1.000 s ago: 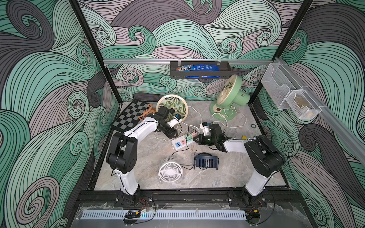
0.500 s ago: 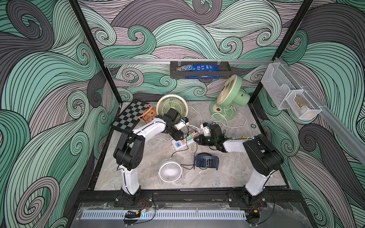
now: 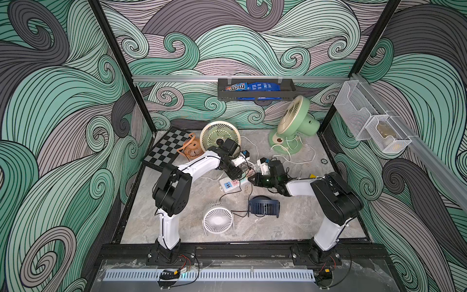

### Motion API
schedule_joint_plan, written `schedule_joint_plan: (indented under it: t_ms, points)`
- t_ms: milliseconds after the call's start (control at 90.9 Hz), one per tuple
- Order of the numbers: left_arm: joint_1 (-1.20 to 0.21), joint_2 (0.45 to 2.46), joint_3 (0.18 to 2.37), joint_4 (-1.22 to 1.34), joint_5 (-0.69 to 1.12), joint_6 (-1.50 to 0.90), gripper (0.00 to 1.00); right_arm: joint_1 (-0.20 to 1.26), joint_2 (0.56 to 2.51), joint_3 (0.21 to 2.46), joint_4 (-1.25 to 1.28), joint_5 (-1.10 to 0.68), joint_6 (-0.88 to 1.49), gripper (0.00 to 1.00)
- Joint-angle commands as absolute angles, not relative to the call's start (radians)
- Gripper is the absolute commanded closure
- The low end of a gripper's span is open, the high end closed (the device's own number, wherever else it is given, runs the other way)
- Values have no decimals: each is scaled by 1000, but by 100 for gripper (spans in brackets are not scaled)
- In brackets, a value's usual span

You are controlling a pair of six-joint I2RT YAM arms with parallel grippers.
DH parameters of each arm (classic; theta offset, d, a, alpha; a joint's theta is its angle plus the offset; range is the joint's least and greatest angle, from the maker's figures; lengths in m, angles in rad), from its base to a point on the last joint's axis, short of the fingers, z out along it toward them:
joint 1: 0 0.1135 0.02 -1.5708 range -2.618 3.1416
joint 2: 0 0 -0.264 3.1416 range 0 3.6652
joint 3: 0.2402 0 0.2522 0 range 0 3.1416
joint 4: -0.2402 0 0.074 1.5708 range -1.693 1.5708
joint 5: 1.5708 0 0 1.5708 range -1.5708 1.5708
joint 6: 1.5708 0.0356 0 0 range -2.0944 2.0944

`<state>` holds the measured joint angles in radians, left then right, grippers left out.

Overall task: Unplug the desk fan from the power strip
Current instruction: Remove the plug from the socket.

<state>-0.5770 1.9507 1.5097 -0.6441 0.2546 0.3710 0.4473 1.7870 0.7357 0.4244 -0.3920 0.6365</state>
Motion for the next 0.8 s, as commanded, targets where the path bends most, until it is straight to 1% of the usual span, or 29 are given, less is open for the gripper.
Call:
schedule_joint_plan:
  t_ms: [0, 308, 484, 550, 660, 792]
  points:
    - [-592, 1977, 1565, -671, 222, 366, 48, 443, 1791, 714, 413, -376, 642, 99]
    - [-618, 2001, 1583, -676, 197, 362, 52, 442, 1796, 713, 420, -377, 647, 99]
    - [-628, 2003, 1583, -676, 184, 358, 55, 445, 1802, 713, 422, -376, 650, 99]
    - [-630, 2003, 1582, -676, 183, 357, 59, 446, 1805, 713, 423, -374, 653, 99]
    - [-629, 2003, 1577, -676, 186, 358, 68, 451, 1807, 714, 422, -373, 657, 99]
    - [-630, 1999, 1568, -674, 186, 360, 74, 455, 1809, 715, 425, -370, 659, 99]
